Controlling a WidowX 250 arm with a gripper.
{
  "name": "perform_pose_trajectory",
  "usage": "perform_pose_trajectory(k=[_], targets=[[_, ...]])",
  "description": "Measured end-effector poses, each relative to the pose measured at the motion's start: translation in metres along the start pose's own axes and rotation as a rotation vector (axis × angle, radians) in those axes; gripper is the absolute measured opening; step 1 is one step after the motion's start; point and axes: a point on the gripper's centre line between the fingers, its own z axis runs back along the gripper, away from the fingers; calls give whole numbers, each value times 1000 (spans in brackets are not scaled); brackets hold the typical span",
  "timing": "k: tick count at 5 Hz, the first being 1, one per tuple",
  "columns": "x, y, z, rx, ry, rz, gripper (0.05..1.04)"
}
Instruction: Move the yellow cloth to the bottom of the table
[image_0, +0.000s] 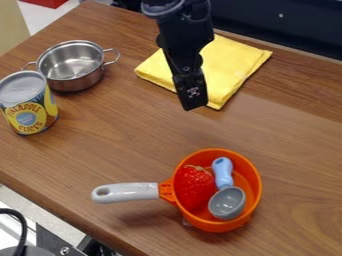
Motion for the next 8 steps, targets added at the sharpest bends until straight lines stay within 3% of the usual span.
perform_pose_trajectory(k=[1, 2, 4, 5, 6, 8], targets=[[-4, -2, -6, -13, 21, 18, 999], [1, 9, -16, 69, 52, 193, 999], [29, 62, -24, 217, 96, 506, 999], [40, 81, -27, 256, 97, 557, 999], [46, 98, -32, 256, 97, 607, 950], [46, 118, -57, 252, 108, 662, 394]])
